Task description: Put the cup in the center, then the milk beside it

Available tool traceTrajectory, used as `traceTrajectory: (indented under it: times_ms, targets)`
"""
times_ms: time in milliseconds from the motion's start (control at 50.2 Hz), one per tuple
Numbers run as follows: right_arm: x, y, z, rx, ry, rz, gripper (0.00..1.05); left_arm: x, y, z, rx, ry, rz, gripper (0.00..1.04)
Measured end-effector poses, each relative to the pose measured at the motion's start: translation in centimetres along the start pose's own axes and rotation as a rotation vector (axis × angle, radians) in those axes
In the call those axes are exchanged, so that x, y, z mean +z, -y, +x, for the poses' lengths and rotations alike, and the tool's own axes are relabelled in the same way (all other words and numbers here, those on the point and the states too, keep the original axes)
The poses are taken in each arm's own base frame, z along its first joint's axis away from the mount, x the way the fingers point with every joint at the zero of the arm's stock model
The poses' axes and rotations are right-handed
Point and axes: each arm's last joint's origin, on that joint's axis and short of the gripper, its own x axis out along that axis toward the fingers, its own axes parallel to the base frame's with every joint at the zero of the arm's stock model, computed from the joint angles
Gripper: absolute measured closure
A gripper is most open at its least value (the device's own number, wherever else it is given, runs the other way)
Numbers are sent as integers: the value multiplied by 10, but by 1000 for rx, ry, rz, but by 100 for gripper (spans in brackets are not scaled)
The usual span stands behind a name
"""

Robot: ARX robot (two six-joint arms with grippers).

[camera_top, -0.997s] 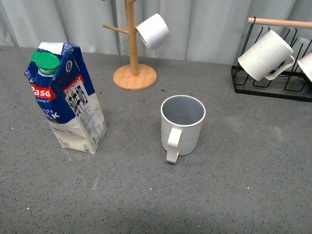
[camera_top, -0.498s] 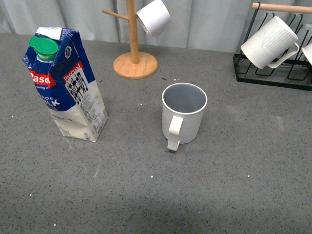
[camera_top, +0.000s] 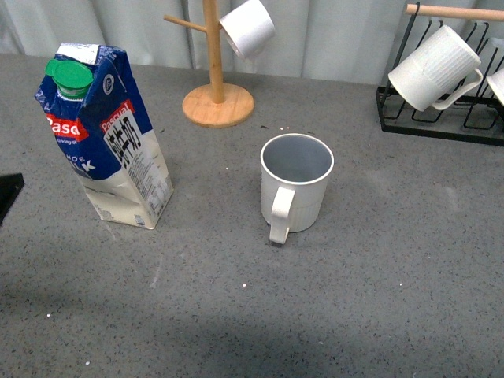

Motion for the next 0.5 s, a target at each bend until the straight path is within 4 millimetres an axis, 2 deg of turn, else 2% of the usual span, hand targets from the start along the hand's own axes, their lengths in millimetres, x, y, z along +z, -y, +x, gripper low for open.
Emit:
traceTrajectory:
  times_ms: [279, 498]
  targets:
    - [0, 0, 0, 0, 0, 0, 9, -8, 10, 18, -39, -52, 41, 7]
    - [0, 0, 0, 0, 0, 0, 9, -6, 11, 37, -42, -66, 46, 7]
